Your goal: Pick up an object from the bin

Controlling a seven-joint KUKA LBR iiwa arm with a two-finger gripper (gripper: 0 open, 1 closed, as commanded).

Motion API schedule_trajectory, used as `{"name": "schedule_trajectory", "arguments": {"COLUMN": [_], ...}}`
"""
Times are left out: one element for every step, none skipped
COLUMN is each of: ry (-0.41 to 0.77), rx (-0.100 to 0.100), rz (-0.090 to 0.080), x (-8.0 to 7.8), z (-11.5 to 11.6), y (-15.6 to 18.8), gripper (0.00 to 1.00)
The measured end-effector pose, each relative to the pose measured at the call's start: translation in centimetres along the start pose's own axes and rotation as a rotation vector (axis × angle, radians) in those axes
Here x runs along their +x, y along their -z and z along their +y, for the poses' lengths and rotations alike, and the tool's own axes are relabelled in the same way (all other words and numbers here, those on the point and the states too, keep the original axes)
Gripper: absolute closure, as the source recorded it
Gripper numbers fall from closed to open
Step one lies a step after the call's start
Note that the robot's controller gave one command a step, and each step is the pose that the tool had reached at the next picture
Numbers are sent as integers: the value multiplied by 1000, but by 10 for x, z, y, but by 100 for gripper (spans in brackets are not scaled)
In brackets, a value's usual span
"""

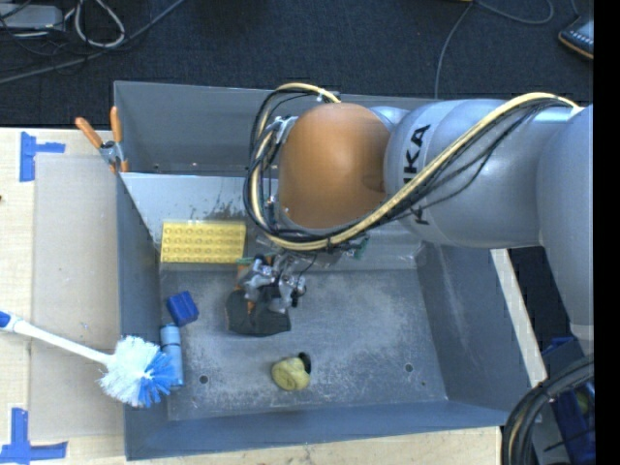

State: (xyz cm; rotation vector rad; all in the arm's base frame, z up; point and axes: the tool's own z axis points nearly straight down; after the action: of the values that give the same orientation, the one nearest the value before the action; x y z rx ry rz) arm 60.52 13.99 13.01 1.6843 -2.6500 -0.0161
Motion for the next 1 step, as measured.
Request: {"name": "schedule_trajectory", "arguments": {"ry": [-3], "rx": [-2], "rz": [1], "x": [0], "z": [1], "y": [13], "gripper": [100]}}
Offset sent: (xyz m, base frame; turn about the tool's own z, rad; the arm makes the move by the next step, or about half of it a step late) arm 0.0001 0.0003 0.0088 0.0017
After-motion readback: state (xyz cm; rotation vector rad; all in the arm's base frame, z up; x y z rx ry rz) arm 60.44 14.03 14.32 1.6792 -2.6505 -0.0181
